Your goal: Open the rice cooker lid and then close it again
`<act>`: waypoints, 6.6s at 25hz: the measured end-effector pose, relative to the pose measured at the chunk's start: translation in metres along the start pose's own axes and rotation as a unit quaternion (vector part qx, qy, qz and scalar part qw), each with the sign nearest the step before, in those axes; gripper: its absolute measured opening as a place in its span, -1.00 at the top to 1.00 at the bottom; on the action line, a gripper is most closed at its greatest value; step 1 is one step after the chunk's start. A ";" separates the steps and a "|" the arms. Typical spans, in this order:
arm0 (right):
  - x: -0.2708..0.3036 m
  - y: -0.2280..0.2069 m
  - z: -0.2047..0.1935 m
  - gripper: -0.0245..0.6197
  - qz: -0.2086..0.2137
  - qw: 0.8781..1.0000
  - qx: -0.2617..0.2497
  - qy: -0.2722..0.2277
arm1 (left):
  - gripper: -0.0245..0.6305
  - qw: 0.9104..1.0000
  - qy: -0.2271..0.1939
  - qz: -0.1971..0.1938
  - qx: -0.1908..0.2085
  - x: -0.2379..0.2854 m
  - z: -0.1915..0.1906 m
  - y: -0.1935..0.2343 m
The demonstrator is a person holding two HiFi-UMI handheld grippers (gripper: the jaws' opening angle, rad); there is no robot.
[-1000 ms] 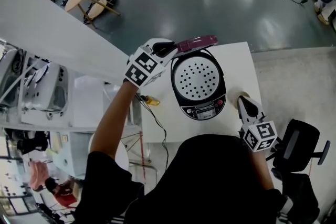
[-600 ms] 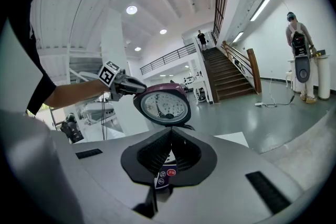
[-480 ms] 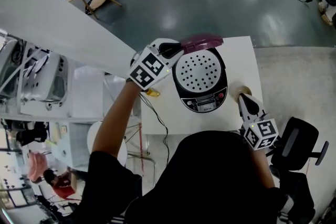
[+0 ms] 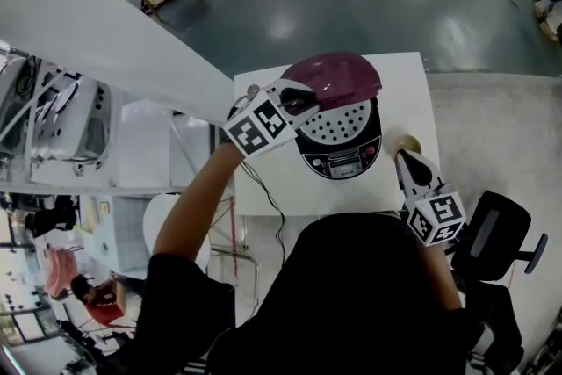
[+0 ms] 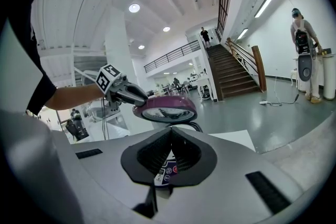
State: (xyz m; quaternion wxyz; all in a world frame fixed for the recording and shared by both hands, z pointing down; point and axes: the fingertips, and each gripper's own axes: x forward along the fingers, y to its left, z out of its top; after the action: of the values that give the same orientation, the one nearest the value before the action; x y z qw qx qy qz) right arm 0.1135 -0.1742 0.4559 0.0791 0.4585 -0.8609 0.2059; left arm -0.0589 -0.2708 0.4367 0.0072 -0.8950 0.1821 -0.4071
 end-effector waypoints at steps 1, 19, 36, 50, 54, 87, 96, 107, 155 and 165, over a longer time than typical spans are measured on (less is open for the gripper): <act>-0.001 0.000 -0.001 0.92 0.000 1.000 0.000 0.001 | 0.69 1.000 0.003 -0.005 0.000 0.003 -0.002 -0.005; 0.002 0.006 -0.004 0.92 0.006 1.000 0.000 0.004 | 0.70 0.999 0.016 -0.029 0.008 0.028 -0.027 -0.049; -0.005 -0.002 -0.001 0.93 -0.004 1.000 0.002 -0.003 | 0.71 0.997 0.008 -0.070 0.000 0.053 -0.053 -0.078; -0.011 -0.002 -0.004 0.92 -0.011 1.000 0.005 -0.003 | 0.71 0.997 0.017 -0.079 -0.012 0.069 -0.067 -0.094; -0.012 -0.003 -0.005 0.92 -0.013 1.000 0.006 -0.002 | 0.72 0.996 0.018 -0.086 -0.023 0.074 -0.072 -0.097; 0.006 -0.011 0.000 0.92 -0.008 1.000 0.010 0.009 | 0.91 0.990 0.062 -0.095 -0.081 0.106 -0.099 -0.105; 0.010 -0.024 -0.001 0.92 -0.011 1.000 0.014 0.012 | 0.92 0.989 0.075 -0.097 -0.081 0.108 -0.100 -0.106; 0.021 -0.025 -0.001 0.92 0.002 1.000 0.017 0.016 | 0.92 0.986 0.113 -0.092 -0.082 0.111 -0.100 -0.106; 0.004 0.092 -0.030 0.93 -0.037 0.998 -0.049 0.015 | 0.92 0.892 -0.288 0.165 -0.308 -0.066 -0.096 -0.163; -0.051 0.087 -0.021 0.92 0.019 0.998 -0.053 -0.020 | 0.92 0.861 -0.301 0.242 -0.332 -0.087 -0.059 -0.219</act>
State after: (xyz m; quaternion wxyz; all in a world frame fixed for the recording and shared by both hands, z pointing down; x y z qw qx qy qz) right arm 0.0697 -0.0833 0.4333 0.0816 0.4410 -0.8807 0.1522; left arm -0.0844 -0.0292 0.4483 -0.1375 -0.8514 0.5058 -0.0183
